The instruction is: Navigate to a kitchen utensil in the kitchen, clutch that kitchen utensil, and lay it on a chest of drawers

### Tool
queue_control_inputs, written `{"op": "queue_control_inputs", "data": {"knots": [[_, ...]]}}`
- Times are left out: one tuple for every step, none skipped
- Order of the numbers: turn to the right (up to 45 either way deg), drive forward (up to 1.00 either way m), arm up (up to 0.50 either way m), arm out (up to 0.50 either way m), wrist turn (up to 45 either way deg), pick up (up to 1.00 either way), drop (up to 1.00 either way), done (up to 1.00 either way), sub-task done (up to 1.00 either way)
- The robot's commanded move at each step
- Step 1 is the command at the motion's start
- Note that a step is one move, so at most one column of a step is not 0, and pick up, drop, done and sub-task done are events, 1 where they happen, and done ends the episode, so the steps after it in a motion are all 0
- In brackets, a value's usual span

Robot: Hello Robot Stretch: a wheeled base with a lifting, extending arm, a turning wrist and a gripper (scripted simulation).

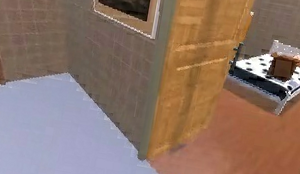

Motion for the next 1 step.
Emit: {"op": "queue_control_inputs", "data": {"knots": [[0.0,0.90,0.00,0.00,0.0,0.00,0.00,0.00,0.00]]}}
